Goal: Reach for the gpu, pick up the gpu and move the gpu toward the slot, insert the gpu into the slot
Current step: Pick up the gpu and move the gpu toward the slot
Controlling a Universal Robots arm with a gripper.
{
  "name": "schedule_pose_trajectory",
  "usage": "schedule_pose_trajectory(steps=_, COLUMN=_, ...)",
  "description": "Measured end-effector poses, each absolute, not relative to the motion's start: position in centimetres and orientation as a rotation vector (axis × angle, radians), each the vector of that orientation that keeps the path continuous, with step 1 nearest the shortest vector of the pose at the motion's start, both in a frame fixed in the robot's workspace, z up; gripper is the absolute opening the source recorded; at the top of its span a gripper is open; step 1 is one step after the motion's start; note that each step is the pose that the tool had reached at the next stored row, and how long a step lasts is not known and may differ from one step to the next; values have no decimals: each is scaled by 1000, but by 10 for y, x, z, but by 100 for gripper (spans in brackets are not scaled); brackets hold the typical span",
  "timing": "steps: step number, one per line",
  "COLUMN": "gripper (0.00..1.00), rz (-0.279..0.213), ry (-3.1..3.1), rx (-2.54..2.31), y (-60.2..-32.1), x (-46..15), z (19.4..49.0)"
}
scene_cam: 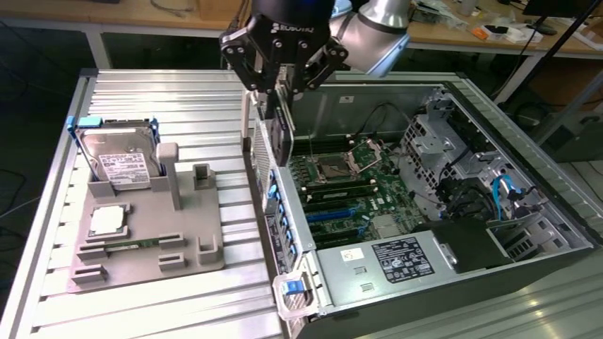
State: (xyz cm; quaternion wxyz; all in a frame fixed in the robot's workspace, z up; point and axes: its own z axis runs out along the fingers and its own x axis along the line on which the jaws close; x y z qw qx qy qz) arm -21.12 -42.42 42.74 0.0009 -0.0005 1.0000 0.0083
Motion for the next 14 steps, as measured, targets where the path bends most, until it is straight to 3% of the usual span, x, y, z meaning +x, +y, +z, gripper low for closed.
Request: schedule_pose_trajectory(steps=14, gripper=27, rz=26, ry=3153, rx=-2, y=-424, x=-149, z=427)
